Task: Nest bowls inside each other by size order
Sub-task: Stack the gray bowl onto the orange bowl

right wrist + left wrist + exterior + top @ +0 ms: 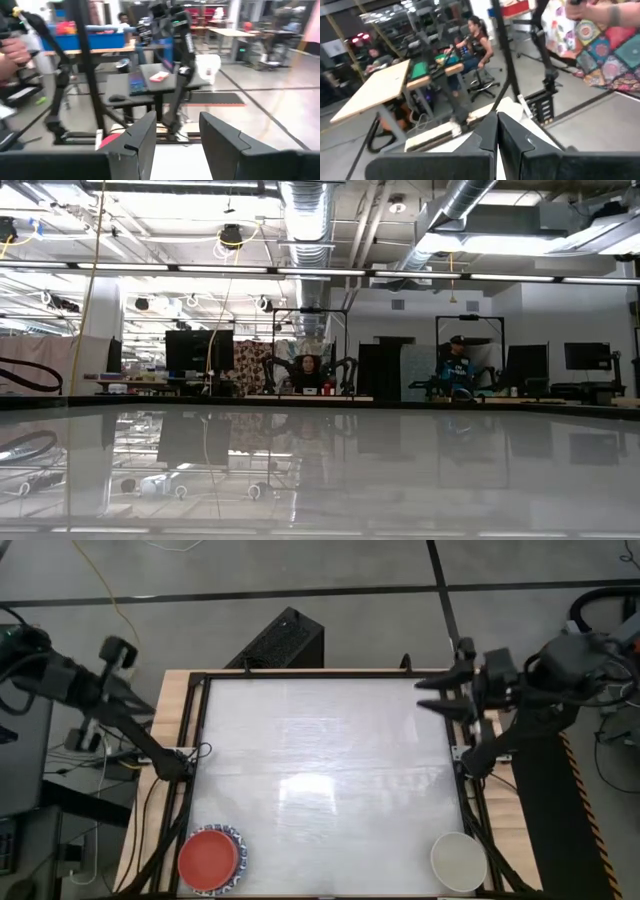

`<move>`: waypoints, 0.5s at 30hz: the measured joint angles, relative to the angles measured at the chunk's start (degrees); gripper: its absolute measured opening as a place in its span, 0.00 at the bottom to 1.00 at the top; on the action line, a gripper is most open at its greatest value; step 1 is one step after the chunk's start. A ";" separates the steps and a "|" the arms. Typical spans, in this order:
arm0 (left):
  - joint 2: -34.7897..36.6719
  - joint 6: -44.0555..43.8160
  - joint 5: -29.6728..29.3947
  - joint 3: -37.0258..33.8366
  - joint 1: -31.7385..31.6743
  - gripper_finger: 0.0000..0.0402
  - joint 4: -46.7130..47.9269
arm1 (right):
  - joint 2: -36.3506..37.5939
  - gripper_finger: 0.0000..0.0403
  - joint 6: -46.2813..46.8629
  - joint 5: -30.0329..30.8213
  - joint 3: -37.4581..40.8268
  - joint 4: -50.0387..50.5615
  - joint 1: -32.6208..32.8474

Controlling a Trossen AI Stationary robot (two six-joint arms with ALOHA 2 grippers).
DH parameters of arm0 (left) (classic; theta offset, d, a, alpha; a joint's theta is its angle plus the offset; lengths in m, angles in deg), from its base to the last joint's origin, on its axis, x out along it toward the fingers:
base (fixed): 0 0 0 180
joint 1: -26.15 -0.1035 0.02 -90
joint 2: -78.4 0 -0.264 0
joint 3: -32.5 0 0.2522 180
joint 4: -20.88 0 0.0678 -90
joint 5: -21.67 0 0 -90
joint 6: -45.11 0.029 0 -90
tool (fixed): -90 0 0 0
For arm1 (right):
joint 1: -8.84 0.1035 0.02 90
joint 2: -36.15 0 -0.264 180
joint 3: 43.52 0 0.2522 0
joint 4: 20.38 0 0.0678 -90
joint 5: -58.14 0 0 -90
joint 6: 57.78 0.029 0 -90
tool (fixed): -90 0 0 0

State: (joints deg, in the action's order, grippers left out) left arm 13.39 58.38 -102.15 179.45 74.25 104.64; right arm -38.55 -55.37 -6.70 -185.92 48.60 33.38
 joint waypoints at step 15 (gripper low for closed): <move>14.97 -18.35 -21.02 -23.71 0.02 0.00 1.69 | 11.43 0.42 4.52 7.96 19.12 4.38 -3.45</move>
State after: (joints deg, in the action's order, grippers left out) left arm 28.36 40.03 -123.17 155.74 74.27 106.33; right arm -27.12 -50.85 1.26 -166.80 52.98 29.93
